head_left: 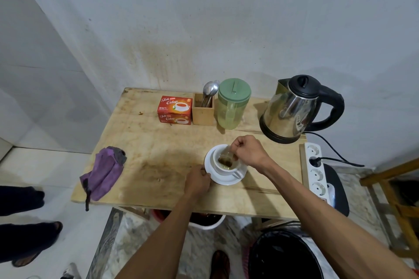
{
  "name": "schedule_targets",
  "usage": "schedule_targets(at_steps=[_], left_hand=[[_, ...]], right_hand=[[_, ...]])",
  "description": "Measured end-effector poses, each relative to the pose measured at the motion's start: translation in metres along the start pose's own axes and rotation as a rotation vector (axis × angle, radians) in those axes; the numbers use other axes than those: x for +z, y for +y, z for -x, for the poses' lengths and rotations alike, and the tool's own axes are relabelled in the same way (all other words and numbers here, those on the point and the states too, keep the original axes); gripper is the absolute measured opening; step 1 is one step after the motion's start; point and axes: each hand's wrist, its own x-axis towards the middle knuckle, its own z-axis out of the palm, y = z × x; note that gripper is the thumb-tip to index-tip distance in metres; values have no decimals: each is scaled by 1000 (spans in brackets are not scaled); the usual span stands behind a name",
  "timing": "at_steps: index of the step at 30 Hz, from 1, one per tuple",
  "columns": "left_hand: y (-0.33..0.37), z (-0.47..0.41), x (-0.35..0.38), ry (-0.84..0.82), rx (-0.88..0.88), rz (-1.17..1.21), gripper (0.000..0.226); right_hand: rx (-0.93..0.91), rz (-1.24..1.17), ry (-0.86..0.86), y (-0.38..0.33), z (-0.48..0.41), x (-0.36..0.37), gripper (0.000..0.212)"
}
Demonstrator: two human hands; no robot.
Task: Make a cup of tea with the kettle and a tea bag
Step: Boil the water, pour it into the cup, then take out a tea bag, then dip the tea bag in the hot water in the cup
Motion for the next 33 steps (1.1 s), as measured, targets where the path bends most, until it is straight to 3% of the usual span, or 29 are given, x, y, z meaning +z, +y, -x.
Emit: schedule_targets(at_steps=[5, 16, 20, 23, 29, 33], left_hand=[[-2, -1, 1, 5, -16, -5, 36], [2, 2, -1, -3, -28, -6, 35], [-1, -1, -1, -9, -11, -3, 43], [-3, -2, 0, -3, 3, 2, 52], [5, 6, -2, -4, 11, 17, 43], [8, 8, -3, -3, 19, 18, 36]], right_hand=[[64, 75, -61, 12, 1, 7, 26], [19, 25, -31, 2, 0, 4, 26], [57, 64, -82, 11, 2, 11, 21], [40, 57, -62, 7, 1, 8, 29], [-2, 29, -22, 6, -2, 0, 27], [46, 109, -87, 16, 1, 6, 29]])
